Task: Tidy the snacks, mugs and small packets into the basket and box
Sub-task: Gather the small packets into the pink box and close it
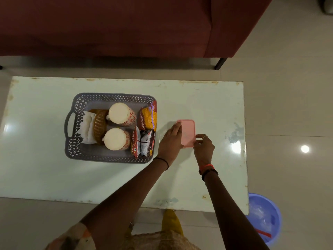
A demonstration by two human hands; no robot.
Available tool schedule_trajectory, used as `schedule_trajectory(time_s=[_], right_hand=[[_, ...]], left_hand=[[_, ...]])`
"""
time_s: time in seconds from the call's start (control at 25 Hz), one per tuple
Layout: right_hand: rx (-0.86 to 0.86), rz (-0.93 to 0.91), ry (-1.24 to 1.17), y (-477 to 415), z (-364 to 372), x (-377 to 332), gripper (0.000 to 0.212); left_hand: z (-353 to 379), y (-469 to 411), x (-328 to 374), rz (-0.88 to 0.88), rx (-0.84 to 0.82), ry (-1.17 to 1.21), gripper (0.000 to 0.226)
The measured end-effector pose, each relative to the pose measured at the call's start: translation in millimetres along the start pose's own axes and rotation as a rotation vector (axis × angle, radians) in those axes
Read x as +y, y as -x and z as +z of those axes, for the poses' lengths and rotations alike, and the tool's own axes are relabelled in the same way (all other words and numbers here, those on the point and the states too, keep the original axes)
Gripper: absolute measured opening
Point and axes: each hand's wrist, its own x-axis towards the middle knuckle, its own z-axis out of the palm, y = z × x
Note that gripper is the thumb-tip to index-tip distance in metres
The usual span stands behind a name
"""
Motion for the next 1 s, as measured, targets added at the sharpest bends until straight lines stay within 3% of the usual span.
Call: schedule_trajectory(time_s=[0.44,0.76,1.0], right_hand=[[-0.127,-0.083,0.104,-42,-3,-45,0.028],[-0.267,-0.089,0.259,-68,-4,-65,0.022],[-0.281,-0.047,0.223,-69,-6,-68,0.018]], left_hand=[[-5,-1,15,-0.131,0.076,0.076,0.056],[-5,-5,17,-0.184,0.07,0.072,0.06],[-6,-2,13,-0.151,0.038,0.072,0.063]])
